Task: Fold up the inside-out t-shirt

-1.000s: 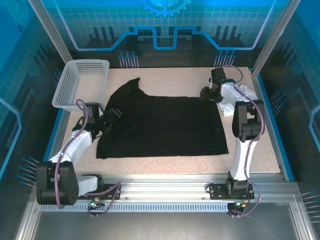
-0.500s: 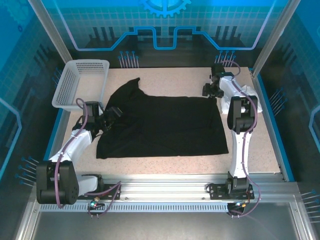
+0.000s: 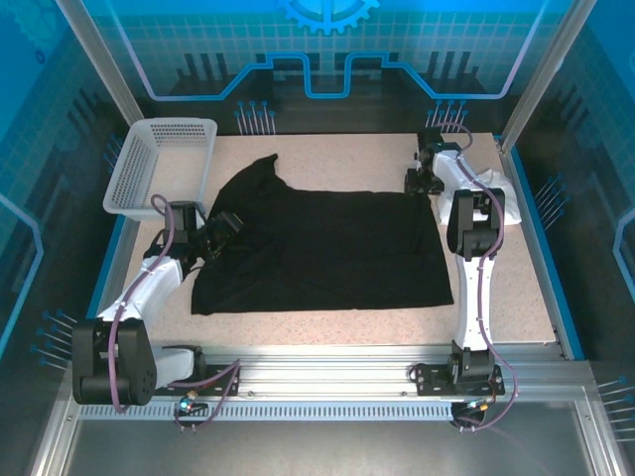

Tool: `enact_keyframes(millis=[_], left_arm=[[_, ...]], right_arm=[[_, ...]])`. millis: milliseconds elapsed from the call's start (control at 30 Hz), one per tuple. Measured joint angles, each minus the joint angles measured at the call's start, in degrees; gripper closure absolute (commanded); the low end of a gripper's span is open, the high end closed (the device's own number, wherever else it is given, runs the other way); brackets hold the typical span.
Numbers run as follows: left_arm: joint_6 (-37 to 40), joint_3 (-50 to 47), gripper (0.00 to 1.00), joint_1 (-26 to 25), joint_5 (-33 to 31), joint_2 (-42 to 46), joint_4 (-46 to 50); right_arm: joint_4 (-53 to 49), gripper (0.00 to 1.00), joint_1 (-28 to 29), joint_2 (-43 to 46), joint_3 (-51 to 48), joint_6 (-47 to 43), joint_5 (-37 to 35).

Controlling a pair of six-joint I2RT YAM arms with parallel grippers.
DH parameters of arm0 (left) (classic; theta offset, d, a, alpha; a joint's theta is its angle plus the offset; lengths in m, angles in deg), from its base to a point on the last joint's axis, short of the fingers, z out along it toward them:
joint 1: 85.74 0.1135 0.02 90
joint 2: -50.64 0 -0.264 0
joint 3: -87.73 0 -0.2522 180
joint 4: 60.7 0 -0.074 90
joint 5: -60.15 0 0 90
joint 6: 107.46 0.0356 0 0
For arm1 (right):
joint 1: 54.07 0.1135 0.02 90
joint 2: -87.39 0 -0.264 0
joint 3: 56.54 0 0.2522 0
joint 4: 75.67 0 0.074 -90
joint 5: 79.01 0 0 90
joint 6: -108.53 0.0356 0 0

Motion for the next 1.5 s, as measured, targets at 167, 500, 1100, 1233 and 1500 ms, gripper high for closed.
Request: enact_keyframes(millis=[167, 500, 1100, 1233, 1500], left_arm=[[0.02, 0.00, 0.32, 0.00, -0.02, 0.00, -0.02], [0.83, 0.00, 0.32, 0.00, -0.02, -0.07, 0.00], [1.33, 0.00, 0.31, 0.00, -0.04, -0.76, 0.00], [1.33, 0.00, 0.32, 0.02, -0.04, -1.18, 0.02], [1.33, 0.00, 0.31, 0.02, -0.04, -1.18, 0.00]], right_arm=[[0.00, 0.55, 0.13, -0.04, 0.33, -1.38, 3.04], [-0.04, 0.58, 0.35, -0.74, 1.79, -2.62, 6.12], [-2.91, 0.65, 0.37, -4.07, 7.23, -3.82, -1.38], [-2.97, 0.64, 0.46, -4.04, 7.23, -4.28, -2.32], [-3.41, 0.57, 0.42, -3.87, 7.21, -5.03, -3.32]])
